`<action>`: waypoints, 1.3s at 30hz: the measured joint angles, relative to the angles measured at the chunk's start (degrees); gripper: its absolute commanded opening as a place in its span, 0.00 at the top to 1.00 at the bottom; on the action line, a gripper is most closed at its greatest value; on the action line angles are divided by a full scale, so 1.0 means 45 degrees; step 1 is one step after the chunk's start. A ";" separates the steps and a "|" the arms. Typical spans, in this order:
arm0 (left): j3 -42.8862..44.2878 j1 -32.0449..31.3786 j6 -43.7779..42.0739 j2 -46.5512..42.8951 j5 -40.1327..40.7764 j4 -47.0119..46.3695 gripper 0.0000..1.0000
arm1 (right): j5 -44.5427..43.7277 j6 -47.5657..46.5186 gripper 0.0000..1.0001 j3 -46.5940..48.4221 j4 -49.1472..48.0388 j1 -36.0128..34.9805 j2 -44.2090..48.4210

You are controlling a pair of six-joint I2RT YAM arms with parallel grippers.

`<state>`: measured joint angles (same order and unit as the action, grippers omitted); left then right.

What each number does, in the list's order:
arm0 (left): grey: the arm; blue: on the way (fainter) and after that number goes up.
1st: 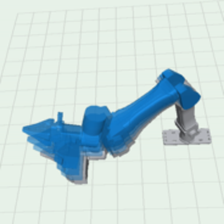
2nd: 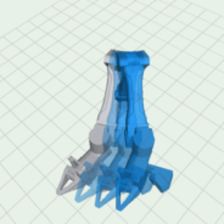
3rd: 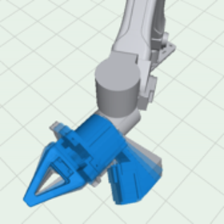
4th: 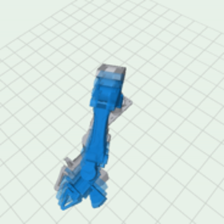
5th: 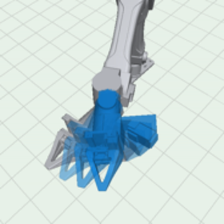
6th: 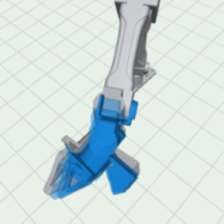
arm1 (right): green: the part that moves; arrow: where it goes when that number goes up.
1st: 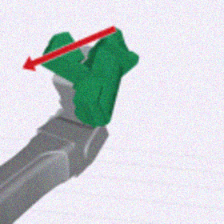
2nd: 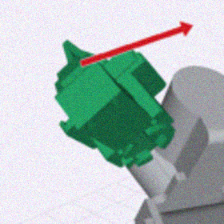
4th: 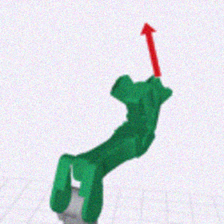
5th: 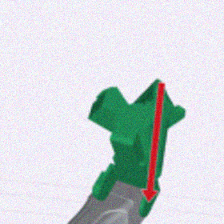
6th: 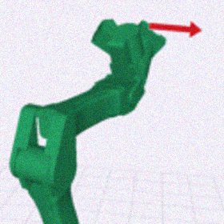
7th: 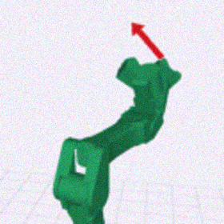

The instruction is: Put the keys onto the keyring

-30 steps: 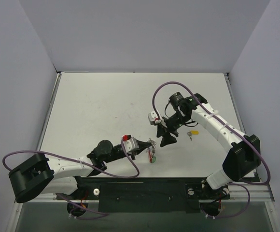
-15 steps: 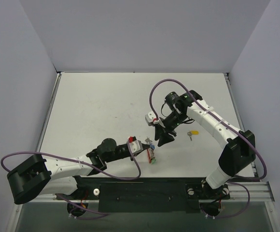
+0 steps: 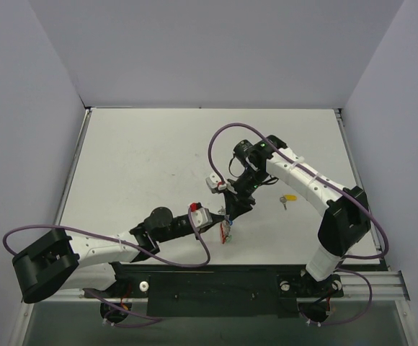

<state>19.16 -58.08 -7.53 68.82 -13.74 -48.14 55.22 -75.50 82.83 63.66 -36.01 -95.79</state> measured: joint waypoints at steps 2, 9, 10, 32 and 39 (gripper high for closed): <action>-0.0063 0.0000 0.0078 0.0000 0.0010 -0.0053 1.00 | -0.0053 -0.0005 0.80 0.0000 0.0000 -0.0015 -0.0058; -0.0325 0.0000 0.0350 0.0000 0.0112 -0.0554 1.00 | -0.0160 0.0000 0.83 0.0000 -0.0005 -0.0019 -0.0204; -0.0389 0.0000 0.0413 -0.0005 0.0112 -0.0665 1.00 | -0.0170 0.0005 0.82 0.0000 -0.0010 -0.0019 -0.0209; -0.1753 0.0646 0.1574 -0.0053 -0.0743 -0.3152 1.00 | -0.0063 0.0486 0.67 0.0000 -0.0053 -0.0277 -0.0214; -0.1904 0.0947 0.2181 -0.0107 -0.1117 -0.3449 1.00 | -0.0073 0.0777 0.67 0.0000 -0.0068 -0.0306 -0.0214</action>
<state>10.59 -53.82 2.28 68.34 -18.76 -63.66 54.89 -72.01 82.83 63.35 -37.39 -96.75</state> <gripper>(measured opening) 0.017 0.331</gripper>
